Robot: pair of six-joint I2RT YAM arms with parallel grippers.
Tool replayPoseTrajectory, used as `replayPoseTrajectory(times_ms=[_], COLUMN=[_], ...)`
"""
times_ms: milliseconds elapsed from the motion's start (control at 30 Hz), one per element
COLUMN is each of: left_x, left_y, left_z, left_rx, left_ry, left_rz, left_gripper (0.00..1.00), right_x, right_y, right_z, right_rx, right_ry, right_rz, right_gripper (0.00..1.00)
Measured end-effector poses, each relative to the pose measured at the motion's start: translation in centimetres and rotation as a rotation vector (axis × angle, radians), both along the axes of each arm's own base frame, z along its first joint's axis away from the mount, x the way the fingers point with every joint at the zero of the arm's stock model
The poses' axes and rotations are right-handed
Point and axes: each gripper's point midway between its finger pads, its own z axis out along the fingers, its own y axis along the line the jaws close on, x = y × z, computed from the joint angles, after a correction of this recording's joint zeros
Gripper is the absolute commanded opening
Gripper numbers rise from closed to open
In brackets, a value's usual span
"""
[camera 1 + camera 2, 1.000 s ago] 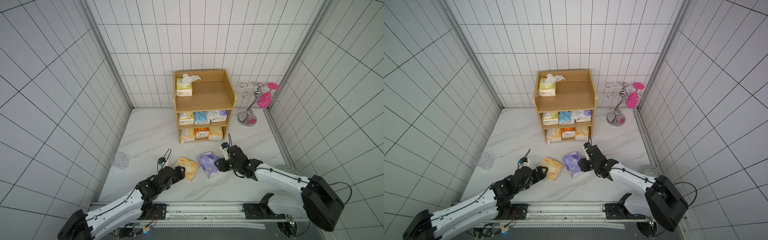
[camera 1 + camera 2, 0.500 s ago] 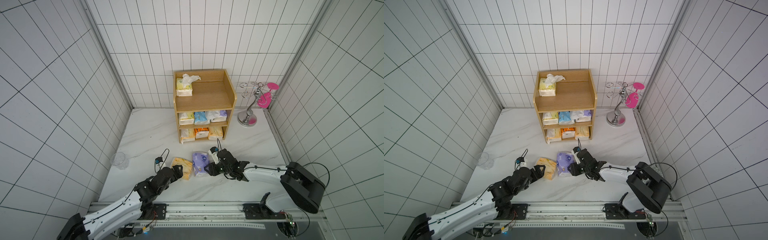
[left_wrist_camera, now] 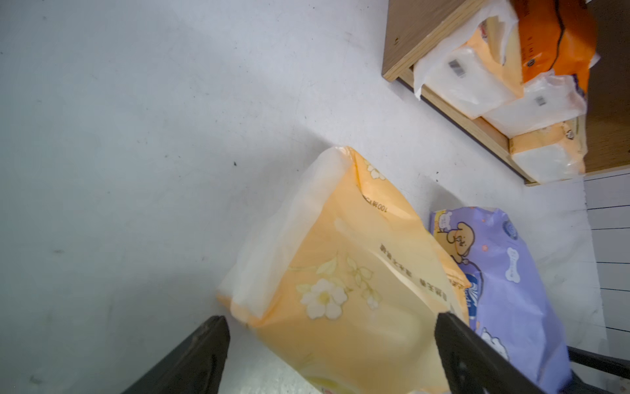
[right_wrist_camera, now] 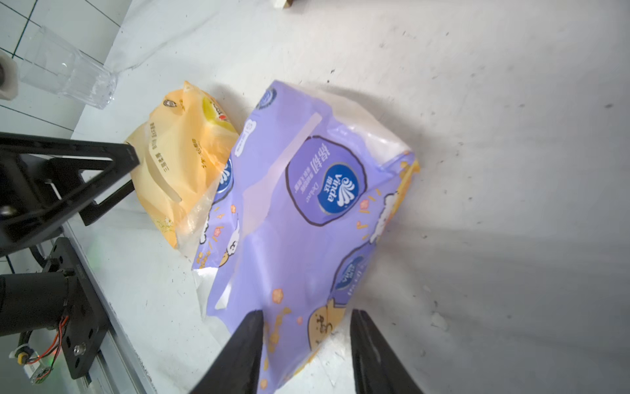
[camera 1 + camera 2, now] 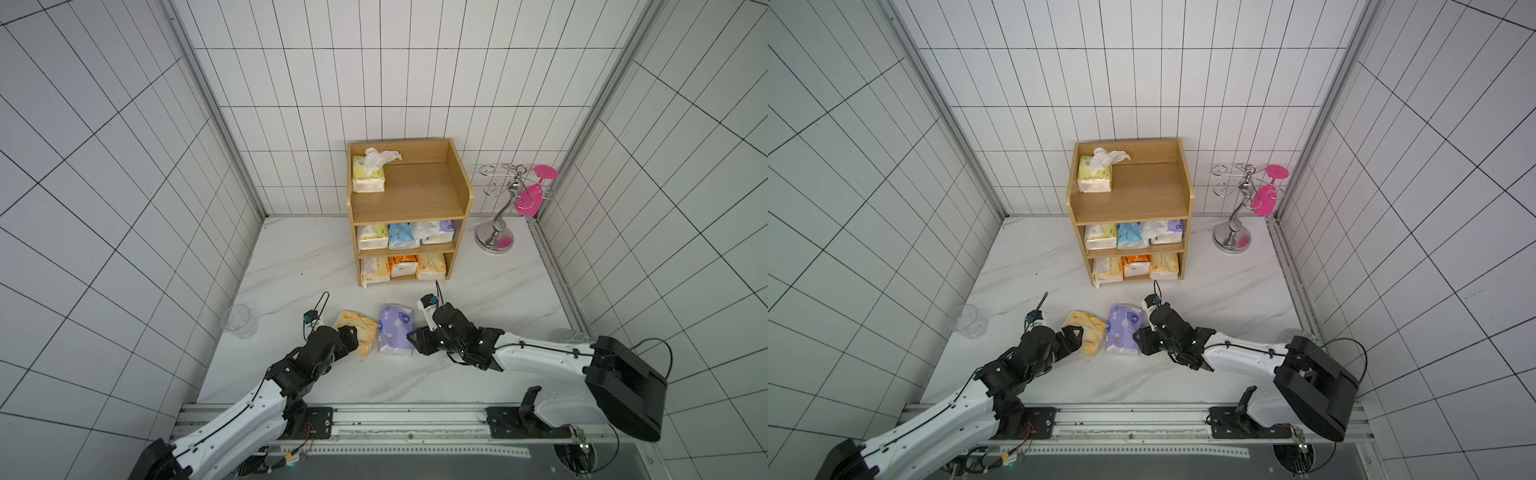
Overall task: Remove the tissue boxes from the shelf
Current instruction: Adjust the box of tissues at the center of the board.
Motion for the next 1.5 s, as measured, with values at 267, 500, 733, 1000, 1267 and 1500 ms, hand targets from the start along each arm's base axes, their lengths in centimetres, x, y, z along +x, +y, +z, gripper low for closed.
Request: replayPoseTrajectory(times_ms=[267,500,733,1000,1267,1500], left_x=[2.7,5.5,8.4,9.1,6.3,2.4], left_y=[0.3,-2.4,-4.5,-2.9,-0.1,-1.1], left_z=[-0.5,0.8,1.8,4.1,7.8,4.6], left_rx=[0.034,0.012,0.009,0.055,0.062,-0.084], left_ry=[0.046,0.048,0.037,-0.005,-0.108,-0.05], left_rz=[0.001,-0.072,-0.129,-0.114,-0.08,-0.132], left_gripper=[0.98,0.98,0.98,0.98,0.98,0.98], right_x=[1.2,1.6,1.3,3.4,6.6,8.6], right_y=[-4.6,-5.5,-5.2,-3.5,-1.3,-0.2], right_z=[1.3,0.8,-1.6,-2.1,-1.6,-1.2], right_rx=[0.0,-0.013,-0.071,-0.08,-0.077,-0.074], right_ry=[-0.027,-0.001,0.059,0.081,0.056,0.027], right_rz=[-0.105,-0.124,-0.099,-0.08,-0.031,0.027], right_gripper=[0.5,0.5,0.5,0.49,0.48,0.48])
